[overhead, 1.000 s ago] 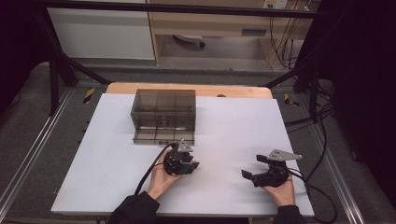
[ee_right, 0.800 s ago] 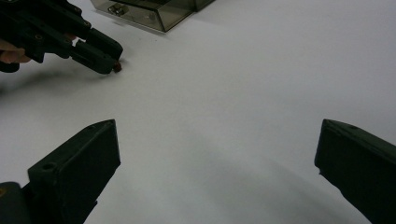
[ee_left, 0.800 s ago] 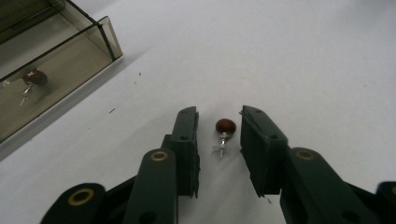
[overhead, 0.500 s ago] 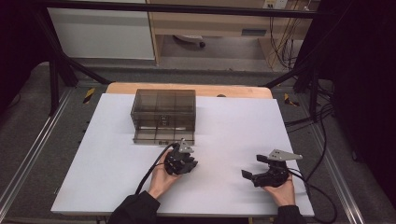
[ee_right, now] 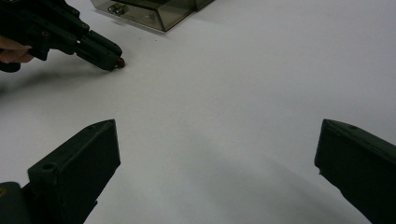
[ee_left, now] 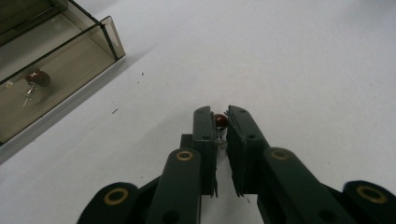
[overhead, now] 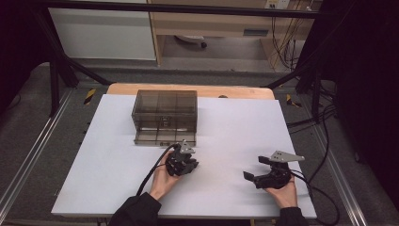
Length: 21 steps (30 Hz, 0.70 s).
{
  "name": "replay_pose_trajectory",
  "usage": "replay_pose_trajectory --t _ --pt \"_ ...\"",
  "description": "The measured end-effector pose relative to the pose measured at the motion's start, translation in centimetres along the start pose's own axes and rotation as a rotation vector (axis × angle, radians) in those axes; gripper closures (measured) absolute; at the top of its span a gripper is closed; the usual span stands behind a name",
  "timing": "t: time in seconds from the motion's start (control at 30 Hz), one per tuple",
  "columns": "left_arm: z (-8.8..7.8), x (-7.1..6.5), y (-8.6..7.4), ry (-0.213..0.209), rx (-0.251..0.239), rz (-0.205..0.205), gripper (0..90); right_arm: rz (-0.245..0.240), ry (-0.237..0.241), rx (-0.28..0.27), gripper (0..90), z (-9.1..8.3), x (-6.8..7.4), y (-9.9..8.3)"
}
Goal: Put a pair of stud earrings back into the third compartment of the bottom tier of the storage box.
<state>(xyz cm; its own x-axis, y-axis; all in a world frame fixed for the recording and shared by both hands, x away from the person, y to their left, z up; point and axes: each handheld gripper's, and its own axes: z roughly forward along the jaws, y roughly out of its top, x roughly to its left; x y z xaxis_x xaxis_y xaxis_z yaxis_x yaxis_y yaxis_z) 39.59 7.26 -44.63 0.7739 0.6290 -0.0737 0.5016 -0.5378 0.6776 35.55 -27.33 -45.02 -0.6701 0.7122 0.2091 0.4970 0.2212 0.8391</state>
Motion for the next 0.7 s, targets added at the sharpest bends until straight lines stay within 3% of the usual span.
replay_pose_trajectory --t 0.7 --pt "-1.6 0.0 0.5 0.000 -0.033 -0.015 82.1 0.002 0.000 0.000 0.7 0.0 0.0 0.0"
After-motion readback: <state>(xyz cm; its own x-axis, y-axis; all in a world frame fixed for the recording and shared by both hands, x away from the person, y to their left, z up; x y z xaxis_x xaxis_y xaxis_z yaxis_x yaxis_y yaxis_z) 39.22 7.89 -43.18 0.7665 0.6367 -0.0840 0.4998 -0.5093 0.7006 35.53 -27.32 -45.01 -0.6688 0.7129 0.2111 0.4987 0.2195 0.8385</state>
